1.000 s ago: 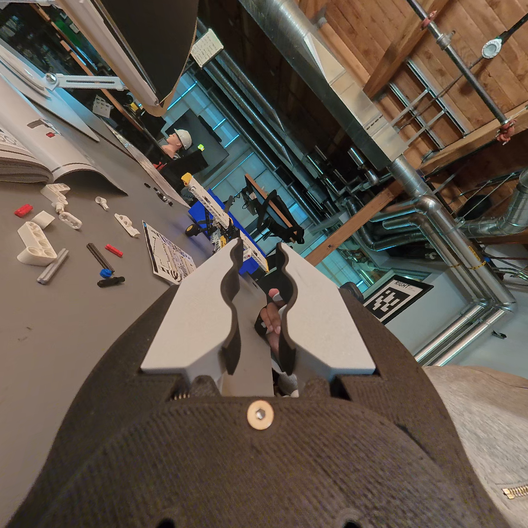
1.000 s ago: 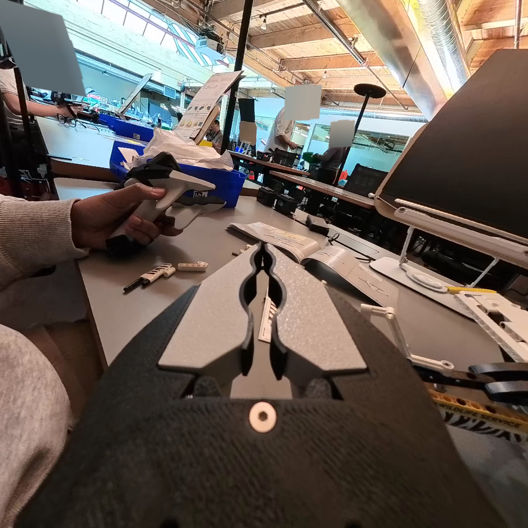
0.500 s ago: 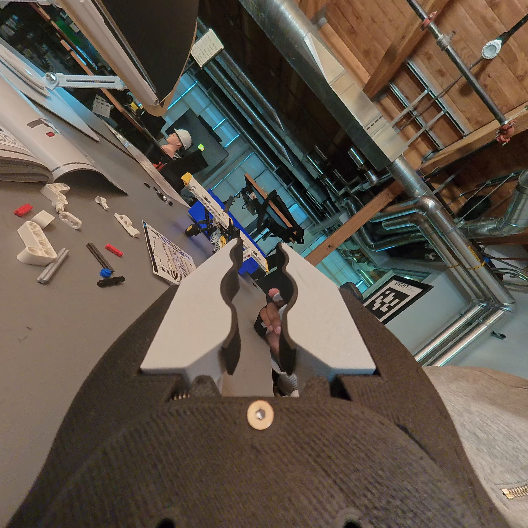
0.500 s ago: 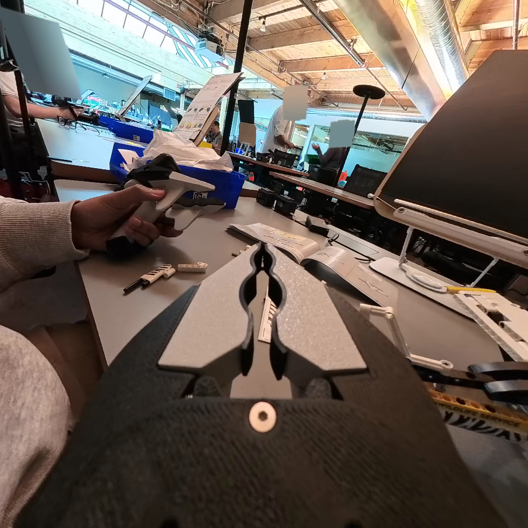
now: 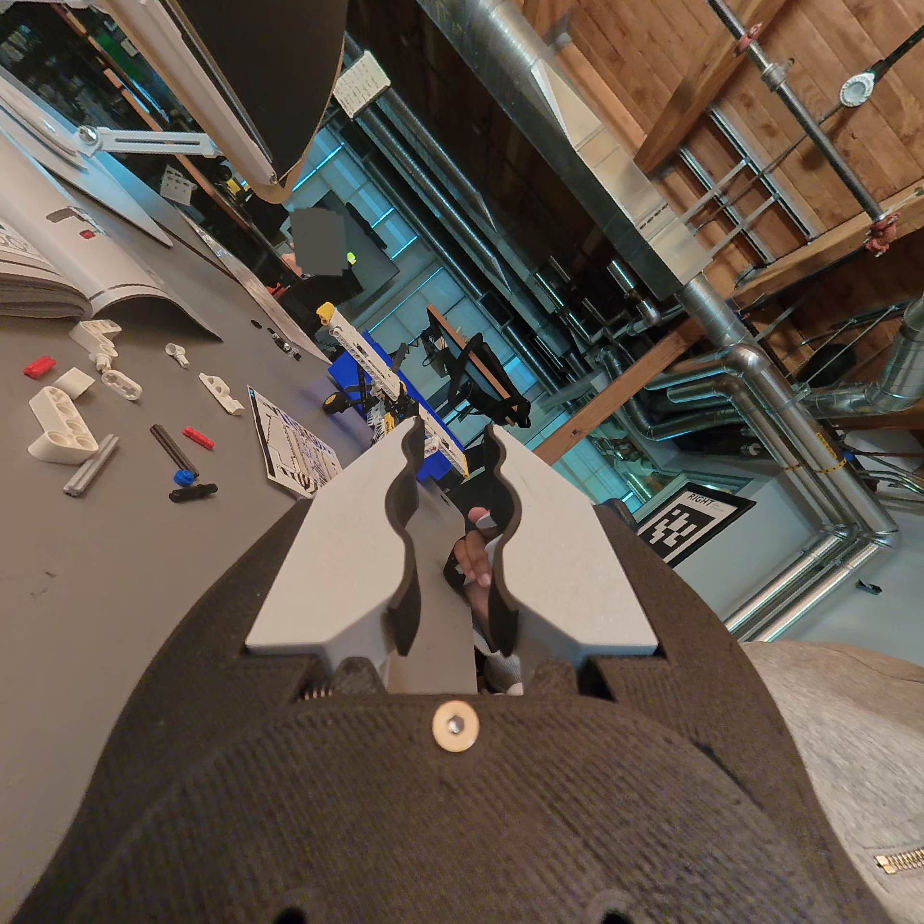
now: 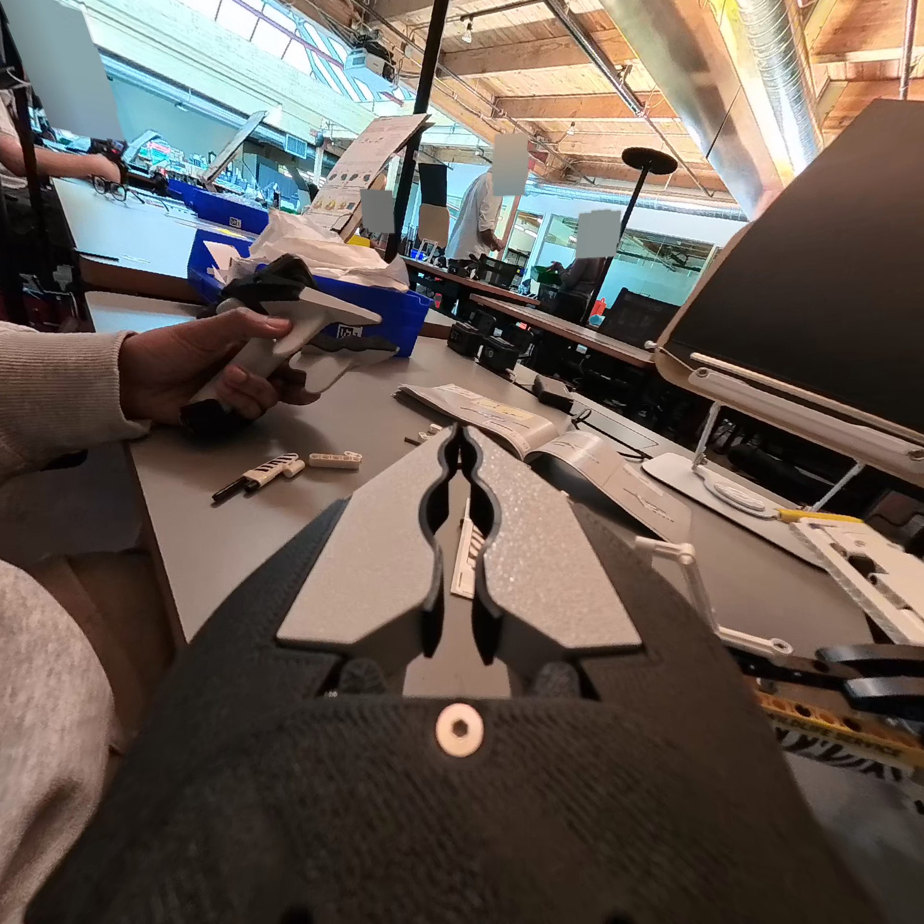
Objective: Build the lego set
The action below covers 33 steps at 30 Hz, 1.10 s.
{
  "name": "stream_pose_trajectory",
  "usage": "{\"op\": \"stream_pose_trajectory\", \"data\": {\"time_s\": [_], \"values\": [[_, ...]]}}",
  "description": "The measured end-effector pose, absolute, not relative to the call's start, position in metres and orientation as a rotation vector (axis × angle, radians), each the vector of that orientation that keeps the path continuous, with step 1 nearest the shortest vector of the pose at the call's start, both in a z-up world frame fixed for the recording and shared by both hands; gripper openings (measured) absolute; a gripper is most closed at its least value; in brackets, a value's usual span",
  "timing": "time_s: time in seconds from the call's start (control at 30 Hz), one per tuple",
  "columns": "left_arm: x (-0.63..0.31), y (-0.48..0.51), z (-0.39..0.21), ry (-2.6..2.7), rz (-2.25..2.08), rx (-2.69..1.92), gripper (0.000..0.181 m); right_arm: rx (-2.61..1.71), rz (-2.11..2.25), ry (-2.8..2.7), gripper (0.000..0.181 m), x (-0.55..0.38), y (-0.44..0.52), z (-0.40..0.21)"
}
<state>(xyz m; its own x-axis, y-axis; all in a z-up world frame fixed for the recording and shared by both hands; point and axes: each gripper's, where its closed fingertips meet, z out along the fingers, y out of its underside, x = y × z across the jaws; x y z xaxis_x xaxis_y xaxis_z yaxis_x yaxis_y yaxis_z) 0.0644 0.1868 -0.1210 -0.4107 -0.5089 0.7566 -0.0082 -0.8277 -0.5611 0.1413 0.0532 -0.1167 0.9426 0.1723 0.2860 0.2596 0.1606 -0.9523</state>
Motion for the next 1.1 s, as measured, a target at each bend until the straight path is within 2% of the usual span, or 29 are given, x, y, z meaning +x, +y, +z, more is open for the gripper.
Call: {"op": "stream_pose_trajectory", "data": {"time_s": [0.4, 0.83, 0.97, 1.1], "values": [[0.065, 0.187, -0.121, 0.713, -2.295, -1.490, 0.022, -1.197, -0.178, -0.334, 0.000, 0.148, 0.034, -0.095], [0.063, 0.188, -0.120, 0.706, -2.282, -1.481, 0.021, -1.210, -0.153, -0.288, 0.000, 0.154, 0.037, -0.094], [0.063, 0.189, -0.120, 0.704, -2.271, -1.475, 0.021, -1.294, -0.030, -0.261, 0.000, 0.148, 0.047, -0.099], [0.062, 0.190, -0.119, 0.696, -2.271, -1.469, 0.021, -1.496, 0.037, -0.272, 0.016, 0.137, 0.067, -0.120]]}}
